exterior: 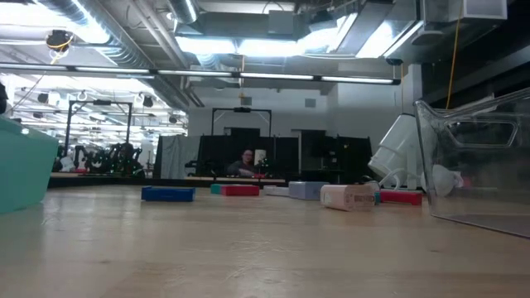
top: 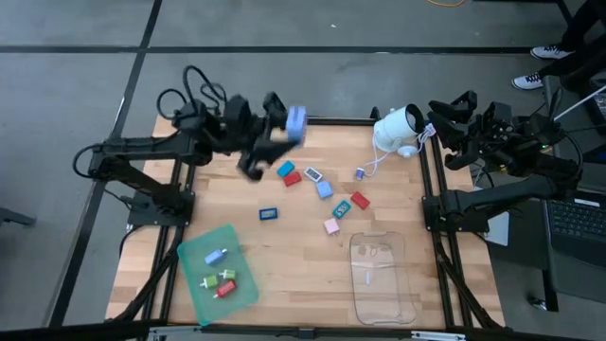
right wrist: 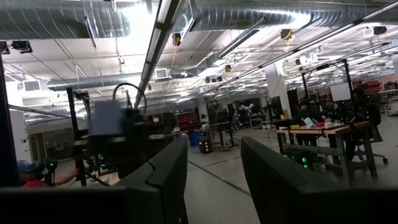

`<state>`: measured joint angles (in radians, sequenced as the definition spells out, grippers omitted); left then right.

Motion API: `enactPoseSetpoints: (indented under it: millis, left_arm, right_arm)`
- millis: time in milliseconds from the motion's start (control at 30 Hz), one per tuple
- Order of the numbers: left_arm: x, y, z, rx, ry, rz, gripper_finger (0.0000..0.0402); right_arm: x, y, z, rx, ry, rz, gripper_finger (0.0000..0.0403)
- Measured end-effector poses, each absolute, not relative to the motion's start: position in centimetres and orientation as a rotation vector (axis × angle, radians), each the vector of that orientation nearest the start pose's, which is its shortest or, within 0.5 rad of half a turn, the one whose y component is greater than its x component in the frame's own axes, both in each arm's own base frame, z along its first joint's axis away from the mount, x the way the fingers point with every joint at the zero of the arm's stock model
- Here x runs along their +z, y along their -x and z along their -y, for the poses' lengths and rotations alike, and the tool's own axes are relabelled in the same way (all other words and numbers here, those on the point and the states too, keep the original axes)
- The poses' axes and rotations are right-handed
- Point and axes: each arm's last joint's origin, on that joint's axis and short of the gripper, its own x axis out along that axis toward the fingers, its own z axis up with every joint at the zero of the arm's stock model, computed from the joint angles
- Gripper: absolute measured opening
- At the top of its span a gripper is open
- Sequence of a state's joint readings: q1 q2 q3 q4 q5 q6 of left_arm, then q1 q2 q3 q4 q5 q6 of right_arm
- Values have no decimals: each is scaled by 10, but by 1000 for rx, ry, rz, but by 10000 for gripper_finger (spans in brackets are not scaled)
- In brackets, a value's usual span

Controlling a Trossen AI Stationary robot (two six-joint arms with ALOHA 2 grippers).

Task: Pick & Place Office items
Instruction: Put the bottom blue charger adapter into the blue bin

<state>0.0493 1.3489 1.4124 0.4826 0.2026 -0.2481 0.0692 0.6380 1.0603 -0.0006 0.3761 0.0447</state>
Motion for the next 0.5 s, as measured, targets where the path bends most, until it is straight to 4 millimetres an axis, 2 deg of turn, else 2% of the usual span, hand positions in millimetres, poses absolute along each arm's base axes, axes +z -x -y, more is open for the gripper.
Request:
enactPoseSetpoints:
  millis: [133,233,367,500]
  left_arm:
    - [481,-286,23,-390,249,422,209]
    - [468,-286,51,-442,313,248,209]
    - [440,-283,86,-386,411,-57,209]
    - [418,-270,117,-254,469,-276,209]
  right_arm:
    - [455,-94,4,-287,-163,424,155]
    - [455,-94,4,-286,-164,424,155]
    - [455,-94,4,-280,-184,427,155]
    - [455,-94,4,-280,-184,427,155]
